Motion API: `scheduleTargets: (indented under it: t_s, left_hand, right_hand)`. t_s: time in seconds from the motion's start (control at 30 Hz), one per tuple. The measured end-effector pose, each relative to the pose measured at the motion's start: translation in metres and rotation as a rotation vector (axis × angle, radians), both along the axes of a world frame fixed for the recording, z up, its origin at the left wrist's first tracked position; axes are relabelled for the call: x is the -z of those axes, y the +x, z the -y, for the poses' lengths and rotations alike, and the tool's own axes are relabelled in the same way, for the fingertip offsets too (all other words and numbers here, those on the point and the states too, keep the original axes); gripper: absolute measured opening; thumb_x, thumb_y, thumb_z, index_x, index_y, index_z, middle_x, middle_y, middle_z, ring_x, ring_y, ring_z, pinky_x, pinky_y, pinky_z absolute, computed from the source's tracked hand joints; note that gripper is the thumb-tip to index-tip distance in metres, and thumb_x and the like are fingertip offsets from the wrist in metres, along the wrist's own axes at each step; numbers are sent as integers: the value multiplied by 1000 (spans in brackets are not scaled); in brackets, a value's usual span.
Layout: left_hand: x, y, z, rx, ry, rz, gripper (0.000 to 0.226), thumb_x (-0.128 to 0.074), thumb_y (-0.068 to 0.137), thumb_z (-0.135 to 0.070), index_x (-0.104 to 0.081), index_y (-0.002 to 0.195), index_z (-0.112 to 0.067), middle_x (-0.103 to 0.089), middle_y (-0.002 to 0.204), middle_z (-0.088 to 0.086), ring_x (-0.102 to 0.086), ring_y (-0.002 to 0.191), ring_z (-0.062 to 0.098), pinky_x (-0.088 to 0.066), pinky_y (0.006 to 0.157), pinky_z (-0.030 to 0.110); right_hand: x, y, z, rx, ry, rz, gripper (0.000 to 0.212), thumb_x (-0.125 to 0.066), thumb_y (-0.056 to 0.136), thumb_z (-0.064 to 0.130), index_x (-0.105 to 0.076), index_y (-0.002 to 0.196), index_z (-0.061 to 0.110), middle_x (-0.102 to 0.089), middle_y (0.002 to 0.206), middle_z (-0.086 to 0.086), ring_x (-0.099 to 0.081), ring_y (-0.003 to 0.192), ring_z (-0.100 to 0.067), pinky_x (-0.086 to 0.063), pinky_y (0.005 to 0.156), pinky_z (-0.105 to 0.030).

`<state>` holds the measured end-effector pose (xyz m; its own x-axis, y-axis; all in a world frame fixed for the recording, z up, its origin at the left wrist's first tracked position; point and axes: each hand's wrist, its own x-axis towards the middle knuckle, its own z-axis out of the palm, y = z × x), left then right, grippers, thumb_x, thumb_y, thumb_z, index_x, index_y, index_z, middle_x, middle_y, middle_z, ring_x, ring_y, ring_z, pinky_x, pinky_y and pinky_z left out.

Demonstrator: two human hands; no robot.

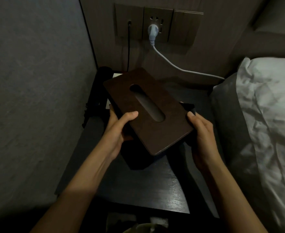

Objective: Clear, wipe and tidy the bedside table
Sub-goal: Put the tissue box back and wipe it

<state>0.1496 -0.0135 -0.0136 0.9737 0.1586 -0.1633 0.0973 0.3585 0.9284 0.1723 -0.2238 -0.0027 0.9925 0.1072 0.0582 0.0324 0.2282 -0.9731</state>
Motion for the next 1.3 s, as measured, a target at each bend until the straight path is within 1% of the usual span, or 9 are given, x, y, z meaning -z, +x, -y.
scheduleTargets:
  t_s: [0.1, 0.27, 0.53, 0.63, 0.73, 0.83, 1.03, 1.17, 1.3]
  left_hand:
    - [-2, -3, -8, 131, 39, -23, 78, -76, 67, -32, -42, 136, -43, -71, 111, -17, -67, 102, 5, -57, 71, 20]
    - [1, -11, -3, 479, 118, -79, 94, -78, 55, -35, -37, 138, -54, -65, 119, -21, -65, 105, 0, -54, 75, 15]
    - [1, -15, -6, 644, 62, -151, 67, -76, 58, -31, -57, 121, -47, -70, 118, -8, -67, 109, 13, -55, 80, 23]
    - [-4, -5, -1, 545, 43, -220, 42, -67, 81, -33, -66, 123, -24, -67, 122, 10, -68, 108, 15, -54, 90, 25]
    - [-7, -1, -4, 334, -96, -302, 42, -50, 94, -41, -74, 103, -8, -69, 102, 18, -74, 81, 13, -55, 68, 21]
    - [-6, -2, -10, 222, -235, -259, 48, -56, 83, -54, -78, 99, -14, -76, 101, 6, -73, 89, 16, -57, 73, 25]
    - [-7, -9, 8, 142, -349, -209, 30, -64, 81, -44, -81, 92, -21, -73, 113, 6, -69, 106, 17, -57, 82, 28]
    - [-5, -13, 19, 60, -255, -235, 54, -74, 72, -38, -63, 121, -19, -71, 117, 6, -68, 109, 20, -53, 96, 42]
    - [-1, -15, 23, 89, -110, -241, 62, -82, 61, -27, -55, 117, -28, -73, 110, -3, -70, 101, 14, -55, 94, 38]
  right_hand:
    - [-7, 2, 3, -226, 50, -92, 31, -45, 100, 28, -71, 117, 29, -73, 113, 3, -69, 103, -11, -54, 77, -18]
    - [-6, 10, 12, -140, -79, -167, 45, -59, 93, 34, -51, 137, 38, -67, 125, 5, -67, 110, -16, -57, 86, -31]
    - [-5, 14, 24, 45, 0, -190, 39, -69, 85, 16, -62, 124, 21, -74, 105, -7, -73, 88, -21, -59, 69, -29]
    - [-4, 16, 20, 196, 51, -203, 36, -68, 86, 14, -63, 122, 18, -74, 102, -7, -73, 86, -19, -61, 73, -31]
    - [-3, 18, 22, 351, 178, -241, 34, -66, 88, 11, -63, 122, 15, -72, 96, -5, -72, 78, -13, -61, 71, -29]
    - [3, 20, 28, 491, 230, -269, 41, -68, 89, 16, -57, 128, 13, -68, 107, -8, -71, 85, -15, -58, 71, -28]
    - [11, 20, 27, 691, 205, -225, 38, -71, 86, 16, -57, 121, 14, -68, 108, -5, -72, 92, -17, -60, 82, -39]
    - [14, 20, 24, 743, 188, -206, 34, -70, 87, 15, -58, 118, 14, -68, 108, -4, -71, 93, -16, -60, 83, -36]
    - [11, 22, 29, 652, 126, -173, 30, -69, 88, 18, -60, 116, 14, -69, 107, -3, -72, 93, -17, -58, 76, -29]
